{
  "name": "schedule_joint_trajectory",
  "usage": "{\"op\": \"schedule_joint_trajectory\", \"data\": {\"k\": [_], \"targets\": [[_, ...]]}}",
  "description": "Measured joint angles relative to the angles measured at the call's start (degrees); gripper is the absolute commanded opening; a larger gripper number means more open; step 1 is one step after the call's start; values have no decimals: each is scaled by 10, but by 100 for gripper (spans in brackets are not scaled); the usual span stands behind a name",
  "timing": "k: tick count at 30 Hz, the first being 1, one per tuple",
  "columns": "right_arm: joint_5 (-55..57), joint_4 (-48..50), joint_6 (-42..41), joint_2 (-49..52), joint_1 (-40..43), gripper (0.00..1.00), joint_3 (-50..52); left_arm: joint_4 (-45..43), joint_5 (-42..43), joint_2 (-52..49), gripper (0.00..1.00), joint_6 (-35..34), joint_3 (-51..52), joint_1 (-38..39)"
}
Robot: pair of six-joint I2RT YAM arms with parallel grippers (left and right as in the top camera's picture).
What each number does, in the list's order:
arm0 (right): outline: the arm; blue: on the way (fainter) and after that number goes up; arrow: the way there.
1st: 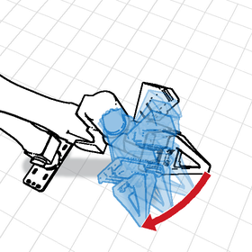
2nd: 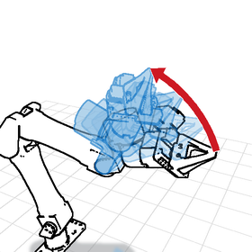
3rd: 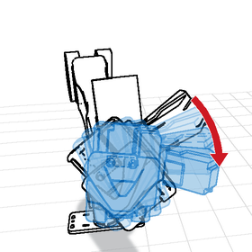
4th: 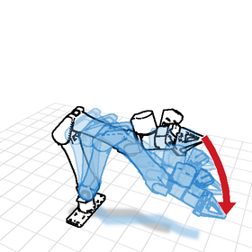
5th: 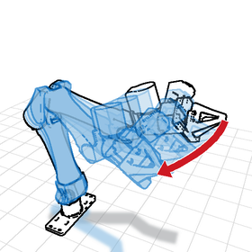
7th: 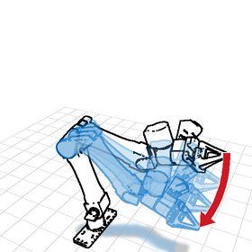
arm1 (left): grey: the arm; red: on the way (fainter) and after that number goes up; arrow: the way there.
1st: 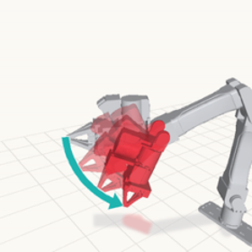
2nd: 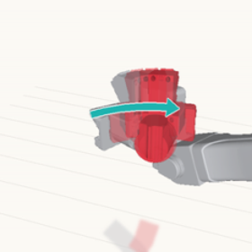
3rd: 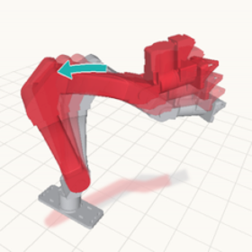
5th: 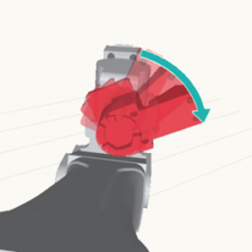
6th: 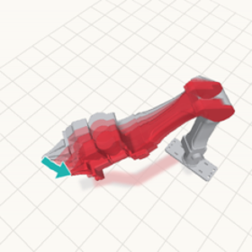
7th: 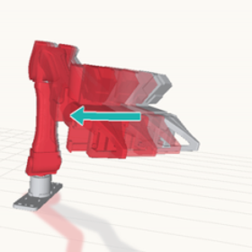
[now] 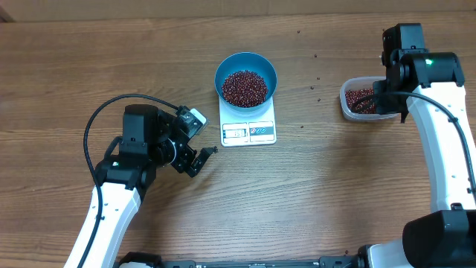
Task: Scoop item into bowl and weigh 150g on scale
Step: 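Scoop a small load of red beans with the right gripper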
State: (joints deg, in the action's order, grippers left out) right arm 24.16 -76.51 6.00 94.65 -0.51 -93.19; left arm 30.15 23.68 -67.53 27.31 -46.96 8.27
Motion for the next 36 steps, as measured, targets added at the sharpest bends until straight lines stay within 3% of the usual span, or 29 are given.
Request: {"op": "schedule_joint_trajectory", "data": {"k": [12,21,36], "targets": [[-88,-2,2,-2,-23,4,0,0,0,0,100,0,0,0],[-226,-15,2,-21,59,4,0,0,0,0,100,0,0,0],[-252,-26,9,-21,79,4,0,0,0,0,100,0,0,0]]}}
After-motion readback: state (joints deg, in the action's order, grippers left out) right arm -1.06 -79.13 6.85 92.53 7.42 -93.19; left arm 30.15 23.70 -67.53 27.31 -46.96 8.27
